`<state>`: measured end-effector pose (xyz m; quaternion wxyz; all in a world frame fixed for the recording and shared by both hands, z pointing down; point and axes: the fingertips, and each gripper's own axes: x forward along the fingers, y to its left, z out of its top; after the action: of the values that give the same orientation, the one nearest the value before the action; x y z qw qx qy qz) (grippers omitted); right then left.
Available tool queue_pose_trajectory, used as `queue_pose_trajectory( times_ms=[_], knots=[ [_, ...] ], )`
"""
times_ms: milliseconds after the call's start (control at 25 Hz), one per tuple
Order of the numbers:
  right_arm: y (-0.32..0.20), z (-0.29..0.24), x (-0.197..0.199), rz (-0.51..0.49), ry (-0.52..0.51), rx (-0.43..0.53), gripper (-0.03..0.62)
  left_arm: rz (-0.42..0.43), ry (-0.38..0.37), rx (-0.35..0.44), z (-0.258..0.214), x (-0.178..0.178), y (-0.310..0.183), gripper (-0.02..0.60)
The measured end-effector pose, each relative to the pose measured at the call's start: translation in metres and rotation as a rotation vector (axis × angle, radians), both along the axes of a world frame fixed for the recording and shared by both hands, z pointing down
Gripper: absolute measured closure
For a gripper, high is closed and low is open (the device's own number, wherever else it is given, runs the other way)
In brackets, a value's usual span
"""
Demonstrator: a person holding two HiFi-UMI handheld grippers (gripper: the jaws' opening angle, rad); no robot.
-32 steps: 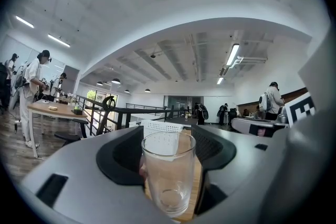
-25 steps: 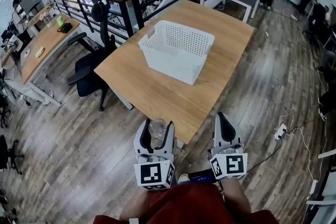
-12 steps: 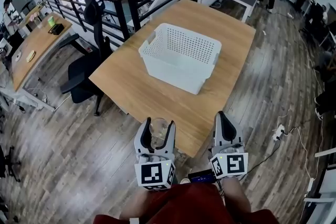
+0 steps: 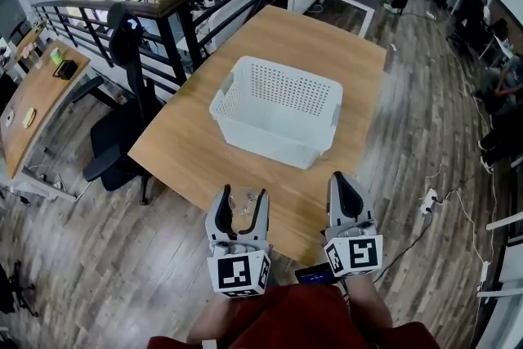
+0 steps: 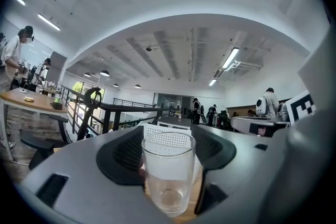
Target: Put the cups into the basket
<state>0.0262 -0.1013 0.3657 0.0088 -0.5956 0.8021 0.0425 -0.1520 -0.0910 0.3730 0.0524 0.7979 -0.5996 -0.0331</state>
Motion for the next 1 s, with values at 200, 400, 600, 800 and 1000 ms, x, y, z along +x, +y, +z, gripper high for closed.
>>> queue_pose_trajectory(
  times_ms=[200, 400, 600, 800, 1000],
  knots=[
    [-0.019, -0.008, -0.012, 0.027, 0.005, 0.002, 0.583, 0.034, 0.004, 0.004, -0.010, -0.010, -0.025, 0.293],
    [-0.029, -0.013, -0.021, 0.052, 0.009, 0.005, 0.583, 0.066, 0.006, 0.012, -0.016, -0.018, -0.041, 0.293],
    [-0.036, -0.016, -0.019, 0.077, 0.009, 0.016, 0.583, 0.086, 0.006, 0.014, -0.018, -0.019, -0.056, 0.293],
    [-0.046, -0.017, -0.008, 0.078, -0.001, 0.028, 0.583, 0.092, 0.010, 0.031, -0.022, -0.008, -0.067, 0.293],
    [-0.065, -0.015, 0.007, 0.045, -0.010, 0.020, 0.583, 0.055, 0.002, 0.020, -0.023, 0.005, -0.082, 0.293]
  ],
)
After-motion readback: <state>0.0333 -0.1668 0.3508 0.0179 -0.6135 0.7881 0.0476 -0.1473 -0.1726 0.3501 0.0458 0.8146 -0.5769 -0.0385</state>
